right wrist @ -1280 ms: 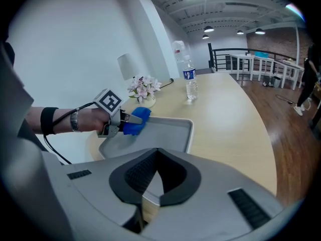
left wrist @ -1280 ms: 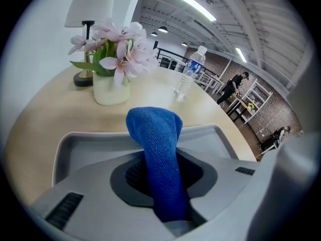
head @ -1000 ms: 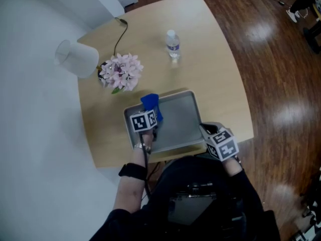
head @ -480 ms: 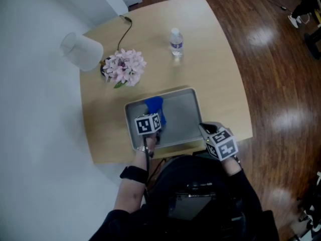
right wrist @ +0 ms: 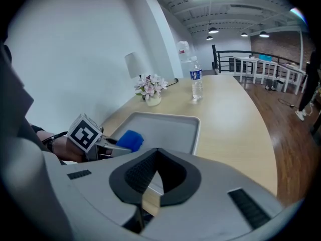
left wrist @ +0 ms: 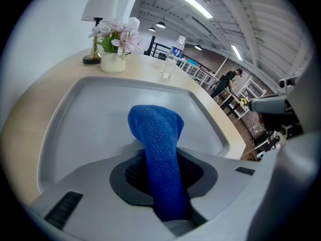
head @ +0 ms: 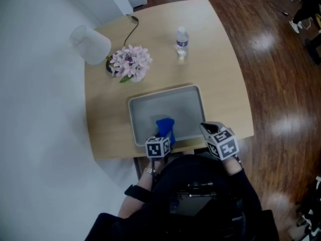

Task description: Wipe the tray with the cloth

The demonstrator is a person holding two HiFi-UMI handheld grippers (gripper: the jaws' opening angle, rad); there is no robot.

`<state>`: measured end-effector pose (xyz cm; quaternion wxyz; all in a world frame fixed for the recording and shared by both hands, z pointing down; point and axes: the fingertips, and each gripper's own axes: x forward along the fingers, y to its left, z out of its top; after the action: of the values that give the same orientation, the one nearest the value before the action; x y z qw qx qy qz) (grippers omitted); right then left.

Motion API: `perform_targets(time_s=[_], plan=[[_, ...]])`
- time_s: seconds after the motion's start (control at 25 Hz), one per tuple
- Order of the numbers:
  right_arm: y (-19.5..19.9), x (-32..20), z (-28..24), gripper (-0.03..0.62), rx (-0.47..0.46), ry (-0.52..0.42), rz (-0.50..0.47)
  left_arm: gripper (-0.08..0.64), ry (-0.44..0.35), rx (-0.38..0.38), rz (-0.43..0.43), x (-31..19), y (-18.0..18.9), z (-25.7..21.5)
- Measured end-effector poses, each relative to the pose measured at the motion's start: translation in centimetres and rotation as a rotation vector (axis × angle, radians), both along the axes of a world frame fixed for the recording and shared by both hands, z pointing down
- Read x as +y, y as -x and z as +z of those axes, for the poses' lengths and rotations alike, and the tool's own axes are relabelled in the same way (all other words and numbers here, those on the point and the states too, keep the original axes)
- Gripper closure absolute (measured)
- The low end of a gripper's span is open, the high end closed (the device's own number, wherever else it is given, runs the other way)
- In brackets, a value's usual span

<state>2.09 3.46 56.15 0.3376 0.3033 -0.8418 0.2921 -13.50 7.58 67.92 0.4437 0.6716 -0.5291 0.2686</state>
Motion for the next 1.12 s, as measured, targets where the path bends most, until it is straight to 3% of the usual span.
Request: perform_targets(time_s=[0.4, 0.88, 1.12], plan=[[-0.1, -0.4, -0.1, 0.588, -0.004, -0.012, 0.004, 0.443, -0.006, 0.027, 0.014, -0.9, -0.5, -0.3], [-1.7, -2.9, 0.7, 0.588, -0.008, 0.012, 0.014, 0.443, -0.099, 0.007, -0.042, -17.5, 1.2, -2.1], [-2.8, -3.5, 1.4, 0.588, -0.008, 0.044, 0.033, 0.445, -0.068, -0.017, -0.042, -18.6, 0.1, -0.1]])
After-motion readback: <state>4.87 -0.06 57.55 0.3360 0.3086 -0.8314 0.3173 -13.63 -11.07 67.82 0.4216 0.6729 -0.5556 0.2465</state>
